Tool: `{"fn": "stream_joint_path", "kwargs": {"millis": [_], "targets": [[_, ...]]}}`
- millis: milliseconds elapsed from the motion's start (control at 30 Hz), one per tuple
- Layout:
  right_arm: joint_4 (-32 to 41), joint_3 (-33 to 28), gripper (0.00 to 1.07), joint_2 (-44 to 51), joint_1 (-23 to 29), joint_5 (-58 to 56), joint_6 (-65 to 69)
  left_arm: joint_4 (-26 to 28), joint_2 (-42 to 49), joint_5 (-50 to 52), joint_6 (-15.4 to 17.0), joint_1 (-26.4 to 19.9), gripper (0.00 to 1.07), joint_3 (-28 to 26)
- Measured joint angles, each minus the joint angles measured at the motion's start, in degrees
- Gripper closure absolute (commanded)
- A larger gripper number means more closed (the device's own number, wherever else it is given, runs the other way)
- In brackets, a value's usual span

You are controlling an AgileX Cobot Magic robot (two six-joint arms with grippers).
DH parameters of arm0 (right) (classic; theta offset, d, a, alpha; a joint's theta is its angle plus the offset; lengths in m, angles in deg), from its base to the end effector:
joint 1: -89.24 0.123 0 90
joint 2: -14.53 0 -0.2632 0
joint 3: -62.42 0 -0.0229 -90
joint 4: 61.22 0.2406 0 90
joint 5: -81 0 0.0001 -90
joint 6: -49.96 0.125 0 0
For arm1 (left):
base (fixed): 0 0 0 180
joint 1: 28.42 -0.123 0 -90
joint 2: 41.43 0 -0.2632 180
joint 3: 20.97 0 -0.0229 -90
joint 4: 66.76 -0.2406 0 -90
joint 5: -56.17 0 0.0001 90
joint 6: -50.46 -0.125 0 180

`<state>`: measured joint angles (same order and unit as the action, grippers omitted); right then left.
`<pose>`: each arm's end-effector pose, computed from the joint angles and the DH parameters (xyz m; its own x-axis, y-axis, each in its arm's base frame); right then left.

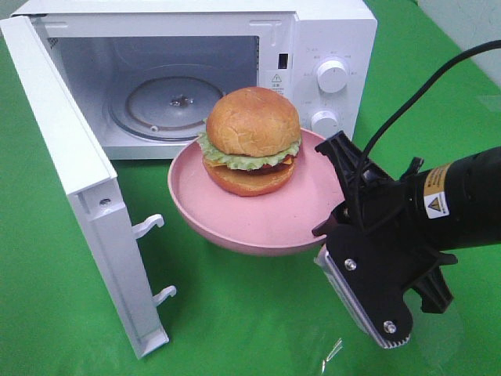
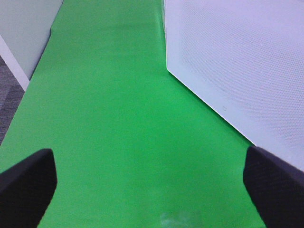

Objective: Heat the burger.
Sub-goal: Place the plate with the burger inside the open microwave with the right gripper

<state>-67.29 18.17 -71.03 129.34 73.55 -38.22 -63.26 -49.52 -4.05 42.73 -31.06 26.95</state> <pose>0.2030 0.1687 0.1572 0.6763 -0.7342 0.0598 -0.5133 -0.5279 -0.6766 0.0383 -0.0049 0.2584 -0.4382 0.0841 -0.8949 0.0475 0.9964 0.0704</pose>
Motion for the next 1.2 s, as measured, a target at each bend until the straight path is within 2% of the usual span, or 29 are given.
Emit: {"fn": "stream_joint_path", "kwargs": {"millis": [300, 633, 1200], "targets": [[-0.57, 4.41, 1.07, -5.90, 0.00, 0.17, 0.92, 0.00, 0.00, 0.00, 0.00, 0.00, 0.07, 0.00], [-5.73, 9.91, 1.07, -11.80, 0.40, 0.23, 7.45, 0.00, 0.00, 0.00, 0.00, 0.00, 0.07, 0.00], [-7.62, 17.13, 1.06, -18.79, 1.95, 0.57, 8.37, 0.00, 0.00, 0.00, 0.00, 0.00, 0.07, 0.00]]}}
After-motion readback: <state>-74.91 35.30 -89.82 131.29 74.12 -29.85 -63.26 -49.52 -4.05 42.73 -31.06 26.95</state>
